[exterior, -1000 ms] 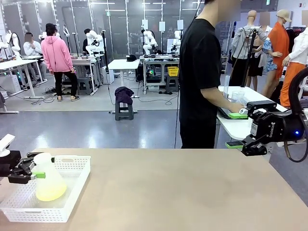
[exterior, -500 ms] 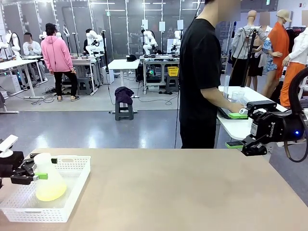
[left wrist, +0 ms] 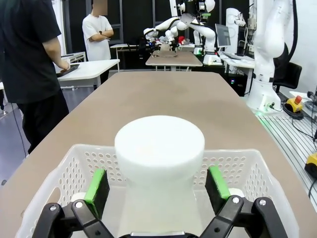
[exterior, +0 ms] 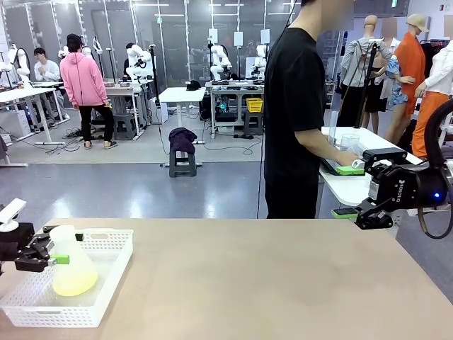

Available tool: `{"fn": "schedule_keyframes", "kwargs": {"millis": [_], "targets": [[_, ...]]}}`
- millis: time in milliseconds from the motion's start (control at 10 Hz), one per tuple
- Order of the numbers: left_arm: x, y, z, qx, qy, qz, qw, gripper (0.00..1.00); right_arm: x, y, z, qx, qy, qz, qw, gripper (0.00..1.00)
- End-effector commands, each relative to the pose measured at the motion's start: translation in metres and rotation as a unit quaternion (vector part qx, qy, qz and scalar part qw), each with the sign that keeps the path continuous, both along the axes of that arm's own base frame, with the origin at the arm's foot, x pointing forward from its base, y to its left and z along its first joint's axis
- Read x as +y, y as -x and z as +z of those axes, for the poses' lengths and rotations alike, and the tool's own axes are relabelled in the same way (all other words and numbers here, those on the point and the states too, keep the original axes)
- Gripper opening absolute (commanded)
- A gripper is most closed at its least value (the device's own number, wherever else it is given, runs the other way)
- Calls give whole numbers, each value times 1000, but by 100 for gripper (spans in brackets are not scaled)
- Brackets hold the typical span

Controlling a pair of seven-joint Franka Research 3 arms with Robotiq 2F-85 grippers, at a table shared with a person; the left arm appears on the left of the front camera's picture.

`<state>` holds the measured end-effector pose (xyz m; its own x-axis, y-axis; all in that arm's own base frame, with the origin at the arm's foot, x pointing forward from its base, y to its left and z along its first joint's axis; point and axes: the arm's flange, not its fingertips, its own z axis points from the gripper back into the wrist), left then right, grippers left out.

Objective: Prepare the solutions needed for the experiment.
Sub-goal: When the human places the Big flask in the center of the table, pick up the Big flask and place it in the left Organizing basket.

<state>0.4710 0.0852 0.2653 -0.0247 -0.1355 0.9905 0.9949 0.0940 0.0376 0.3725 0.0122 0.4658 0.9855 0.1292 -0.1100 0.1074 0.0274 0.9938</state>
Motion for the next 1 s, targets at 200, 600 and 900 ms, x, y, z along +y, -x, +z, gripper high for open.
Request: {"fn": "schedule_keyframes", "kwargs": {"millis": [200, 600, 900], "targets": [[48, 20, 25, -9, -18, 29, 999, 100, 0, 1, 0, -7, -5, 2, 1000, 83], [67, 60, 86, 64, 45, 67, 995, 100, 0, 1, 0, -7, -5, 2, 1000, 83], [45, 84, 137, 304, 151, 75, 938, 100, 0, 1, 0, -7, -5, 2, 1000, 83]]}}
